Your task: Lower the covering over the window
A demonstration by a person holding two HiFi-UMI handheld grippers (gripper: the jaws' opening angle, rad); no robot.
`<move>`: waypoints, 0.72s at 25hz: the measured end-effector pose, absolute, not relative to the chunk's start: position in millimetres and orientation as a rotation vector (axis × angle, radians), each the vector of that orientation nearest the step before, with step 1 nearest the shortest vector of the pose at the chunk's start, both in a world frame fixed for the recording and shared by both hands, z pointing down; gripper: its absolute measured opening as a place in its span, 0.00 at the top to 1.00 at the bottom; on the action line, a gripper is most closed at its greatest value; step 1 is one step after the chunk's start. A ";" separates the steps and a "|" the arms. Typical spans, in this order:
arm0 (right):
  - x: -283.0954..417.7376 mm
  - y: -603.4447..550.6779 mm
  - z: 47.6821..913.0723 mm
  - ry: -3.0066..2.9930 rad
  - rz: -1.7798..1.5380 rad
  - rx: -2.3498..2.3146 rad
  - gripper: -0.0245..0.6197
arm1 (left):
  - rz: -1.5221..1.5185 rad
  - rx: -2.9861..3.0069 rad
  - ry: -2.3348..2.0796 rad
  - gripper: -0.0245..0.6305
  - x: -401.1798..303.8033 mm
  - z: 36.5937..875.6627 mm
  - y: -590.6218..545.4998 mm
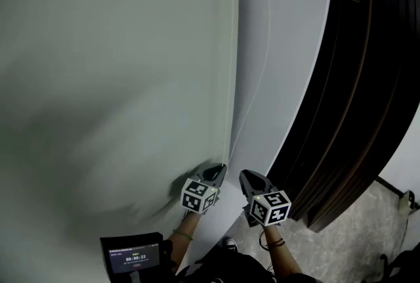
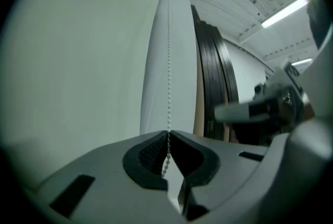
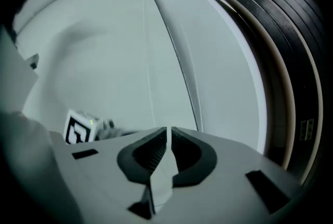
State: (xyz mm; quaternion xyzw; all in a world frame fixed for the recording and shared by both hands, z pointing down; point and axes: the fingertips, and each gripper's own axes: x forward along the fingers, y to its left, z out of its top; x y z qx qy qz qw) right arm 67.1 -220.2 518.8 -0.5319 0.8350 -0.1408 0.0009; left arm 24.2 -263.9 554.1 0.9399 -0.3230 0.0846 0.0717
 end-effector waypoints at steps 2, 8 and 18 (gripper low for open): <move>67.4 -223.6 493.8 2.610 -0.394 -1.632 0.93 | 0.322 2.751 -0.957 0.95 18.6 591.8 -254.0; 43.7 -238.1 393.9 2.622 -0.202 -1.413 0.89 | 0.343 2.712 -0.913 0.95 26.9 619.8 -237.9; 24.1 -268.9 245.6 2.587 0.180 -1.305 0.83 | 0.318 2.715 -0.864 0.95 39.1 617.6 -229.0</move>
